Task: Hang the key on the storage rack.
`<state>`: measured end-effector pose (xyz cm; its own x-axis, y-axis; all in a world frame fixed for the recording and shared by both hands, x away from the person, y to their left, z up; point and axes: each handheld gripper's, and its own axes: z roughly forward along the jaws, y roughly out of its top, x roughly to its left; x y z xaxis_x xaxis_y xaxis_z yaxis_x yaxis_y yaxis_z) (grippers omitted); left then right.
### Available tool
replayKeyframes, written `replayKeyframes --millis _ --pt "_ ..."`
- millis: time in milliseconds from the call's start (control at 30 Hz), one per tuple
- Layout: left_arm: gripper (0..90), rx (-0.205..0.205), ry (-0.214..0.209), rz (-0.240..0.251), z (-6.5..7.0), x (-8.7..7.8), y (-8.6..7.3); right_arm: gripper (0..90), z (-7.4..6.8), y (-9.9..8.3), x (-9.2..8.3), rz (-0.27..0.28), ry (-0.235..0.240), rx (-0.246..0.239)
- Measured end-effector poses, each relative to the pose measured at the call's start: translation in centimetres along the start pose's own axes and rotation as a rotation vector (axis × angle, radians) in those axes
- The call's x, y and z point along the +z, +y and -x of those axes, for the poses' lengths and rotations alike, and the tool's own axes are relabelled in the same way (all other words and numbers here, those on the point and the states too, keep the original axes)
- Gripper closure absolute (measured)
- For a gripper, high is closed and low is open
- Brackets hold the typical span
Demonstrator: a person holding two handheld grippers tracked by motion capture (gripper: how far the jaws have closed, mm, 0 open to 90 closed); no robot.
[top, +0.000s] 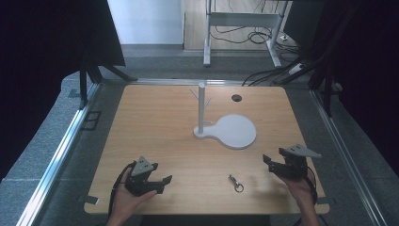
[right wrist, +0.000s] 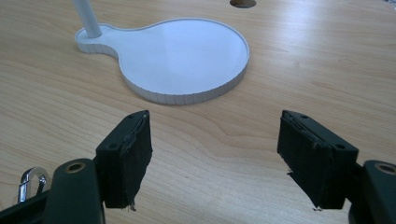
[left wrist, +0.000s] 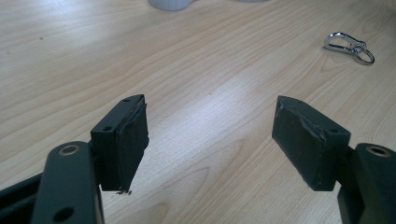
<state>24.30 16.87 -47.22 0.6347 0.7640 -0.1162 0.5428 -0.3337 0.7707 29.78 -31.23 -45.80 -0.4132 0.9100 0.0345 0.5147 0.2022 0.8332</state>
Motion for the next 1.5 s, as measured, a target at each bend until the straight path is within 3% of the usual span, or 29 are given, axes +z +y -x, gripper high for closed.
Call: replayKeyframes --millis 167,567,767,967,1100,1500 --pt "27.3 0.013 0.007 -0.007 0.2 0.1 0.0 34.4 0.3 -0.1 -0.1 -0.022 0.042 -0.003" --pt "27.4 0.009 0.008 -0.001 0.0 -0.2 0.1 35.6 0.5 -0.7 0.2 -0.061 0.067 0.004" --pt "27.8 0.015 0.014 -0.009 0.1 0.1 0.0 36.2 0.6 -0.7 -0.3 -0.055 0.054 -0.004" --pt "27.9 0.018 0.011 -0.007 0.2 0.0 0.0 37.2 0.3 -0.2 -1.2 -0.038 0.067 -0.039" --pt "27.9 0.024 0.009 -0.015 0.3 0.3 -0.1 38.5 0.0 -0.1 -1.2 -0.063 0.045 -0.034" --pt "27.8 0.028 0.001 -0.011 0.7 0.3 0.1 42.4 -0.9 0.0 -2.0 -0.085 0.085 -0.063"
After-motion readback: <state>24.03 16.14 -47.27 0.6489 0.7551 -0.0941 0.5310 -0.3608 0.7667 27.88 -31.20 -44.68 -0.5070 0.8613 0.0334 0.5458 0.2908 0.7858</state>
